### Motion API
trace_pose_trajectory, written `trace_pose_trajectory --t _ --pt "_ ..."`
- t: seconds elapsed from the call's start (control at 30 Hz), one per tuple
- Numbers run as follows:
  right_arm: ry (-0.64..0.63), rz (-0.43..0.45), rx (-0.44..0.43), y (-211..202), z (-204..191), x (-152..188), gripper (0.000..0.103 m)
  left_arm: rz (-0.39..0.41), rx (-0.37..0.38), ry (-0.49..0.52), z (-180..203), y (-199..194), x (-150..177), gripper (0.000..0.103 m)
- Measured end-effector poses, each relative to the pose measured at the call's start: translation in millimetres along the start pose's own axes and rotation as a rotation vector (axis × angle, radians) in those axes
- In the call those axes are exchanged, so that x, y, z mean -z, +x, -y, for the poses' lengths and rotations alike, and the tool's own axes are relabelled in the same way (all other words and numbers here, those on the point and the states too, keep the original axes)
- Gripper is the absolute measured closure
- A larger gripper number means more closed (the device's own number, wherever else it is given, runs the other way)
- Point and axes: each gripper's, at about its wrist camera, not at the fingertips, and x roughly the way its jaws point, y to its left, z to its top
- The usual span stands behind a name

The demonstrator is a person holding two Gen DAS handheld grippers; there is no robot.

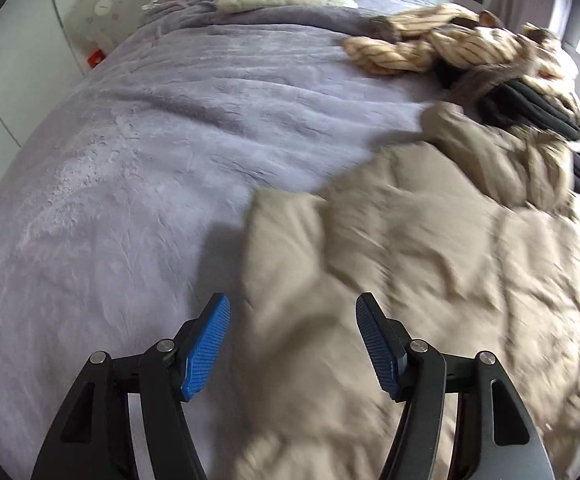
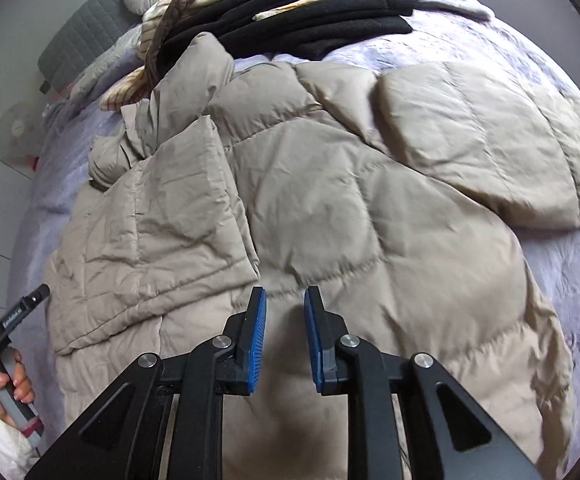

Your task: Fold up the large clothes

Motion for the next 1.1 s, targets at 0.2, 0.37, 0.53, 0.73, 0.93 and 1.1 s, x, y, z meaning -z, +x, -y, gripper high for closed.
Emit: trace_pose_trajectory --t 0.2,0.37,0.53,0.73,0.93,1.1 --pt "0.032 -0.022 -0.014 -15 13 19 0.062 -0.085 0.066 0.067 49 -19 41 0.036" --pt "0.059 -0.032 -0.027 -26 28 32 0.047 -0.152 0.108 0.135 96 -25 73 0.036" --pt "0.08 -0.04 -0.038 -34 47 37 0.04 -0.196 0.137 0.157 128 -28 86 0.033" --pt "0.099 -0.035 -0.051 -43 71 32 0.034 -0.162 0.098 0.188 156 -34 80 0.0" --pt "0.102 -0.032 -0.087 -48 90 21 0.023 -0.167 0.069 0.22 186 -34 77 0.0" --pt "0.122 -0.005 -0.136 -56 108 11 0.016 -0.177 0.063 0.237 213 -32 77 0.0"
